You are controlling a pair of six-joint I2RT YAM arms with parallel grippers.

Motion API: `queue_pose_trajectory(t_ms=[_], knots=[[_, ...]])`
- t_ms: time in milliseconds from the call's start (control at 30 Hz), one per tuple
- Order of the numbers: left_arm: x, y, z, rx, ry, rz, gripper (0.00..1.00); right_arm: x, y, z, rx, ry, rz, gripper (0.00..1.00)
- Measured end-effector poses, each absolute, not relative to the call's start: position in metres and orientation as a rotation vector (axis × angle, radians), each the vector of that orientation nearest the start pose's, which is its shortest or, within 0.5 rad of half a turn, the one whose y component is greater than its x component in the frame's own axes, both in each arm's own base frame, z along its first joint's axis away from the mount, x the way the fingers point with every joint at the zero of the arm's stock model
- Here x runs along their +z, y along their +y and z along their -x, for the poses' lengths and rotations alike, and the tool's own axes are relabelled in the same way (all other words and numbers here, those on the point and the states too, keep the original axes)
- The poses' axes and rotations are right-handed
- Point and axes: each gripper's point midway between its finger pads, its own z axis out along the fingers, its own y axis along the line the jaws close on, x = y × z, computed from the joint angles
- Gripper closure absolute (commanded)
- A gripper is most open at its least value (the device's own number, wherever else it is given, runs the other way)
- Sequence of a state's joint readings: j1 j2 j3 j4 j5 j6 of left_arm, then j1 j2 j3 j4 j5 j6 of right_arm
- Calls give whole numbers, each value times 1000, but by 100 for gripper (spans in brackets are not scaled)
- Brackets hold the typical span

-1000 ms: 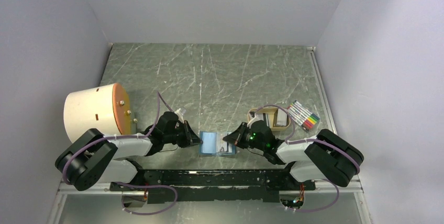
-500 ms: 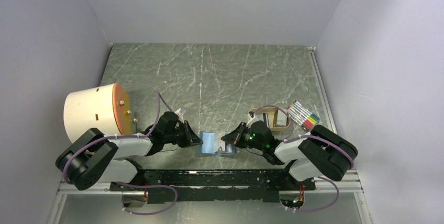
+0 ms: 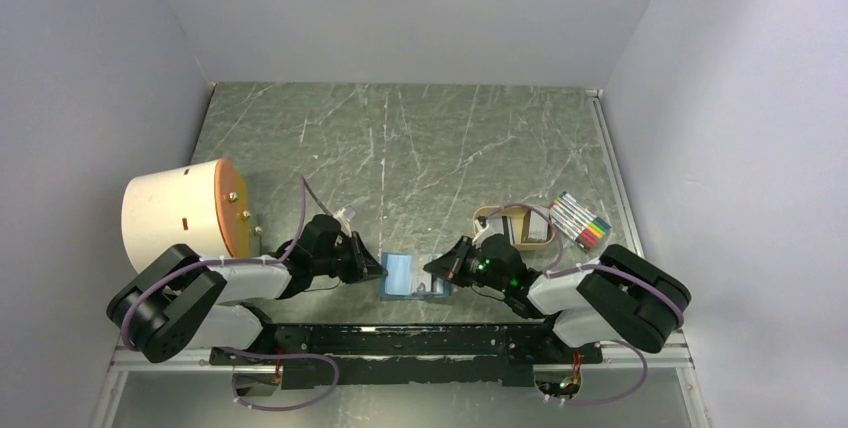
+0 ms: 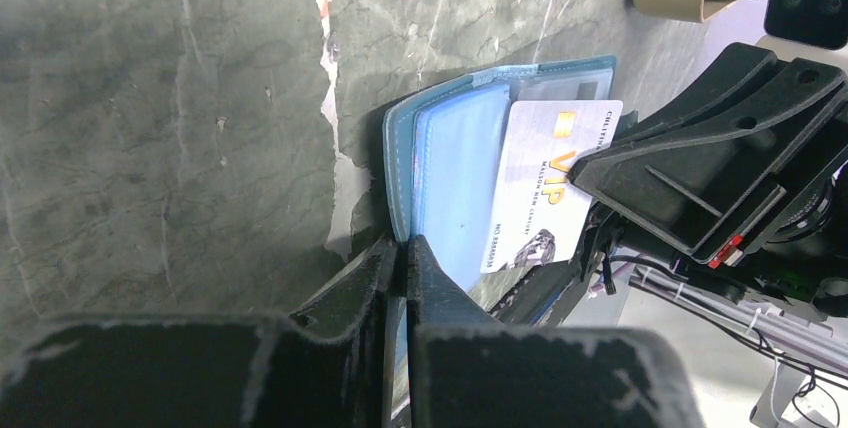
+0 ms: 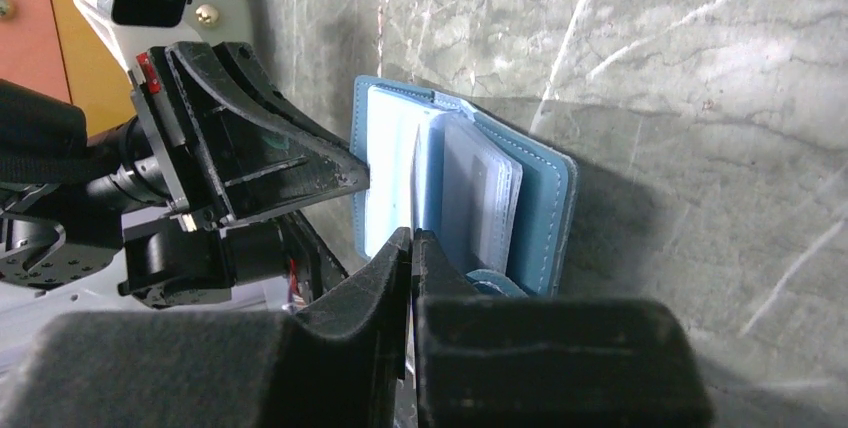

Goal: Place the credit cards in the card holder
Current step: Insert the credit card into the card holder.

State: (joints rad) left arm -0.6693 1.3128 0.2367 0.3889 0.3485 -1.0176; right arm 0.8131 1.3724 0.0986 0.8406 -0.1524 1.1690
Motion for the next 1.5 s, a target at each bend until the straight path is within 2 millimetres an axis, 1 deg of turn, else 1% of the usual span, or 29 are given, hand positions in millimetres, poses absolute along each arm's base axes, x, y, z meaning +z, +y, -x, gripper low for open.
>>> queue_pose_trajectory(t_ms=[67,167,233,267,367,400,533,600,833,1033,1067,1100,1133,1167,1300,1500], knots=[[21,-249,-164,-1198,2537,232,91,40,268,-164,1321,2282,-294,88],[20,-249,-163,-1202,2537,237,91,36,267,-160,1305,2305,-293,79],[21,-249,-163,-1203,2537,239,91,33,266,-158,1292,2325,-294,77],[21,-249,-163,-1203,2537,239,91,31,266,-158,1287,2332,-293,78],[21,-249,-163,-1204,2537,240,91,25,267,-156,1274,2359,-290,90],[21,-249,-163,-1204,2537,240,91,24,267,-155,1272,2366,-289,93],[20,-249,-163,-1203,2539,241,91,27,273,-155,1302,2358,-280,97],[20,-249,-163,-1202,2540,241,91,29,276,-154,1316,2355,-270,97],[20,-249,-163,-1202,2540,241,91,26,280,-154,1323,2366,-266,89],[20,-249,-163,-1201,2542,242,91,25,282,-155,1326,2374,-263,88],[19,-248,-163,-1200,2544,242,91,25,283,-155,1322,2379,-262,86],[18,-248,-162,-1198,2547,244,91,24,283,-155,1312,2389,-261,80],[18,-248,-162,-1197,2549,245,91,25,284,-156,1306,2394,-258,71],[18,-248,-162,-1197,2549,247,91,25,284,-156,1297,2401,-252,67],[18,-249,-163,-1200,2545,246,91,29,287,-158,1271,2415,-227,66],[20,-250,-163,-1209,2537,241,91,30,279,-159,1179,2452,-222,61]])
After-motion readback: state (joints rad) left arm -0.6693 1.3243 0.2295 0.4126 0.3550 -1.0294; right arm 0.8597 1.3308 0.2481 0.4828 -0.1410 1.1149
